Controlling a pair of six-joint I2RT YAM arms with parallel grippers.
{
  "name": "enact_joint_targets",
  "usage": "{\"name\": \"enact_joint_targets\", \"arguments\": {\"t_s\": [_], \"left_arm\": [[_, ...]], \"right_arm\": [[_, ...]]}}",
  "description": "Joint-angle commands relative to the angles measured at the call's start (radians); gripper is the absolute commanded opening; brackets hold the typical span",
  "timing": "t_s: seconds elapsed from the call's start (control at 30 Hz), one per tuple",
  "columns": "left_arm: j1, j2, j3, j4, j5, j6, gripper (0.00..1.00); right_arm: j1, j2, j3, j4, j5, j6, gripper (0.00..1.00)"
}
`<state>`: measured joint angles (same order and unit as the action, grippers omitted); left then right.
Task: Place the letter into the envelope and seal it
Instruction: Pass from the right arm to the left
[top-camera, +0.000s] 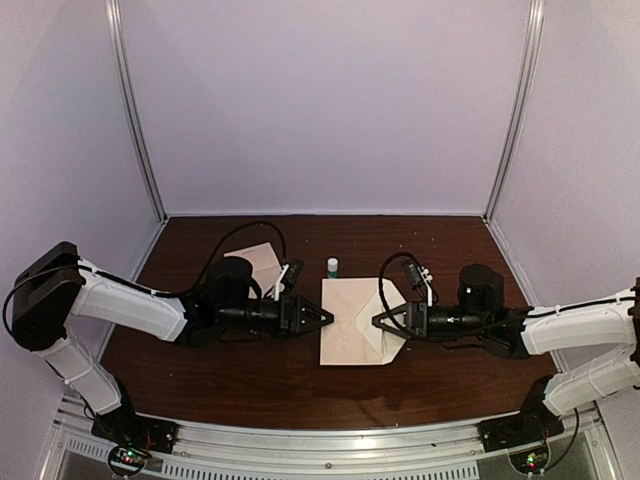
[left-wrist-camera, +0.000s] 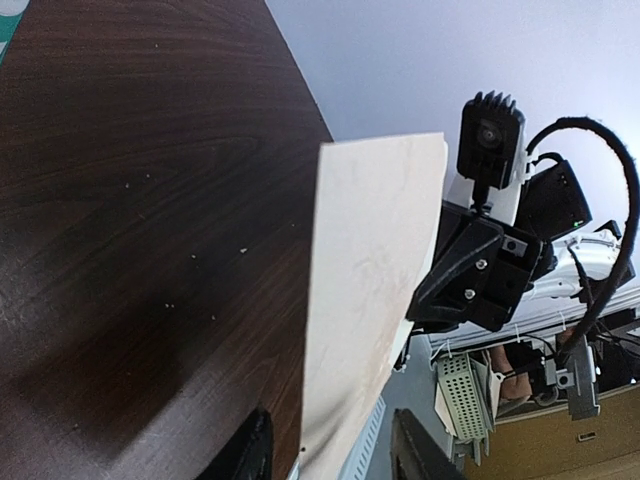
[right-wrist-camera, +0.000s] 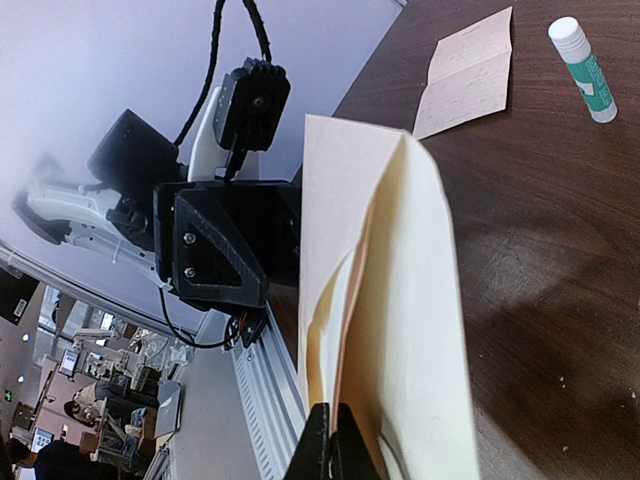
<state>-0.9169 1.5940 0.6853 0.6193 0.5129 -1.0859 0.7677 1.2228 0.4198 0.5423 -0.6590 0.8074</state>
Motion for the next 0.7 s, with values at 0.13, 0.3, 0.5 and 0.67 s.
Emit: {"name": "enact_joint_targets", "arguments": {"t_s": [0.13,0.3,0.5,0.67], "left_arm": [[0.004,-0.021,0.003,0.037,0.006,0.015,0.36],[0.005,-0.022,0.002,0.068,0.021,0.014,0.21],[0.004,-0.031,-0.016,0.101,0.018,-0.001,0.0],[0.004,-0.038,-0.036,0.14,0.012,-0.018,0.0]], "right_arm": [[-0.004,-0.023,0.035,0.008,-0.043,-0.007,0.0],[-0.005,-0.019,0.044,0.0,-0.048,-0.002,0.0],[-0.005,-0.018,0.06,-0.049,0.006,0.019,0.0],[-0.009,-0.016,0.054,-0.051,0.039,0.056,0.0]]}}
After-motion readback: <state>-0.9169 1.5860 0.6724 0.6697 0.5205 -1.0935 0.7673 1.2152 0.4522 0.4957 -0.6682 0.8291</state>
